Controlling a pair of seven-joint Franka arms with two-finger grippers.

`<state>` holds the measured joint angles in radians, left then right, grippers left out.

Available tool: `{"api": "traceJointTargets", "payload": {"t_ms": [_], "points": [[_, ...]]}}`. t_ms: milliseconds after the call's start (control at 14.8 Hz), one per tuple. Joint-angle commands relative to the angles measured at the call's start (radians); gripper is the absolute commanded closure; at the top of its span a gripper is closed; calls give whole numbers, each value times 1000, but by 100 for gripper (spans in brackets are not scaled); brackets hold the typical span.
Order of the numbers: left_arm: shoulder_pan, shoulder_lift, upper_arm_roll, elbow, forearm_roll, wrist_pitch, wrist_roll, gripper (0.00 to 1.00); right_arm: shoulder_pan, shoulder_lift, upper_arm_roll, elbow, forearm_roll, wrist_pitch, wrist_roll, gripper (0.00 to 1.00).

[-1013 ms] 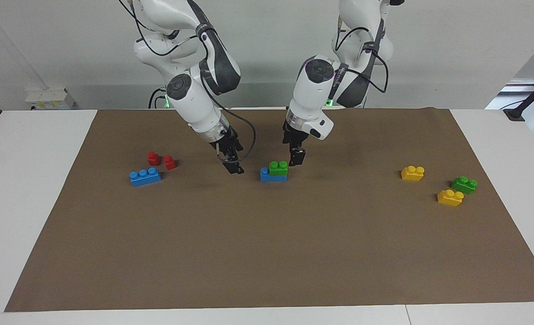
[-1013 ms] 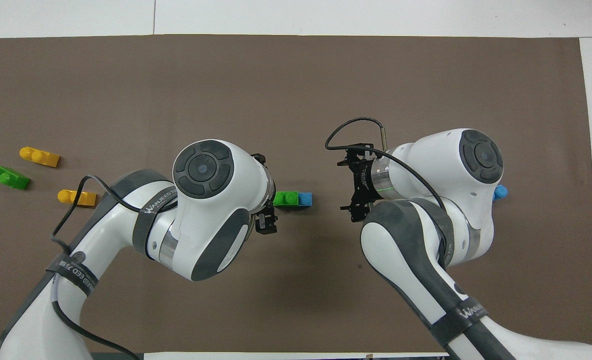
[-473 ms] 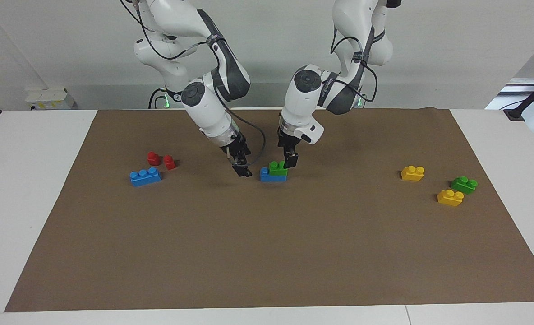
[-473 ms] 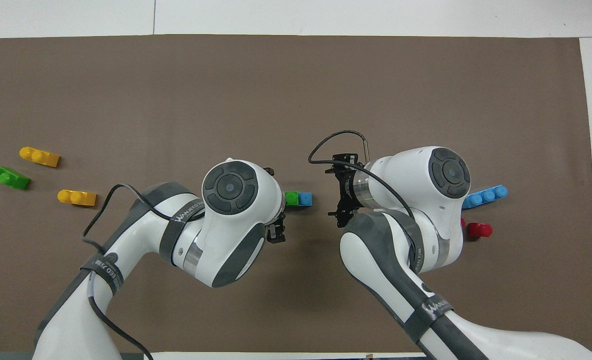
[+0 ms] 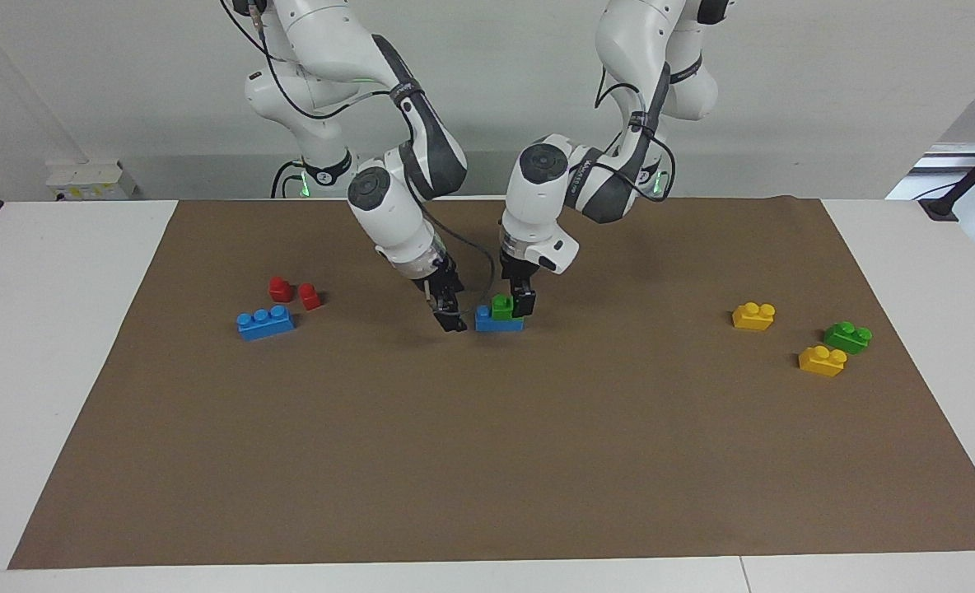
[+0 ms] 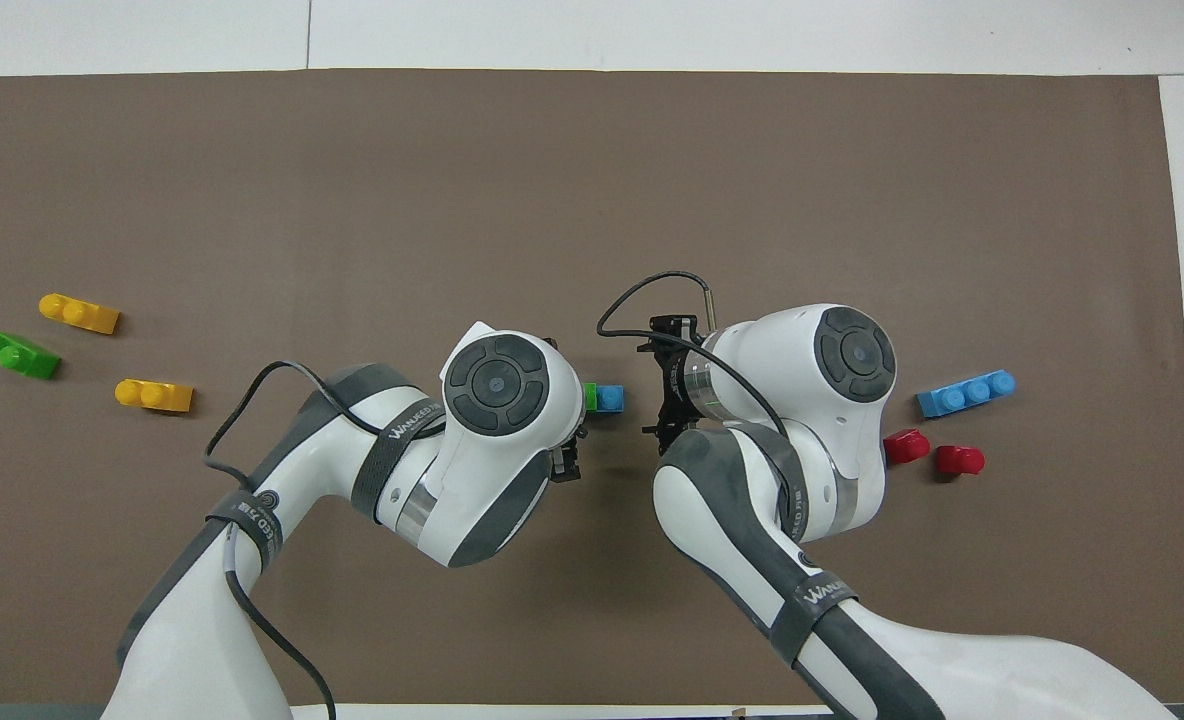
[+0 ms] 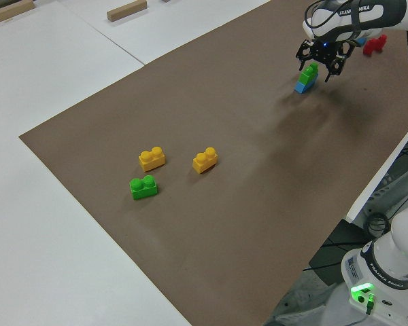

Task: Remove green block with left arm and hold with right
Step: 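Close the left gripper on the green part while the right gripper approaches, then grasp the blue part of the brick with the right gripper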

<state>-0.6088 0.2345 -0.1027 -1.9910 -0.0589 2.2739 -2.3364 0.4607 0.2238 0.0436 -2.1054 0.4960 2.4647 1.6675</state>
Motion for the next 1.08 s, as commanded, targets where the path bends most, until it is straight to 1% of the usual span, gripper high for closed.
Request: {"api": "traceJointTargets", "payload": {"t_ms": [0, 675, 1013], "points": [[-16, 11, 15, -3, 24, 27, -23, 0, 32, 44, 1, 15, 58, 72, -17, 0], [-5, 12, 15, -6, 51, 27, -17, 0, 69, 100, -1, 28, 78, 145, -22, 1], [-5, 12, 15, -6, 51, 29, -17, 0, 69, 107, 1, 27, 79, 155, -23, 3]]}}
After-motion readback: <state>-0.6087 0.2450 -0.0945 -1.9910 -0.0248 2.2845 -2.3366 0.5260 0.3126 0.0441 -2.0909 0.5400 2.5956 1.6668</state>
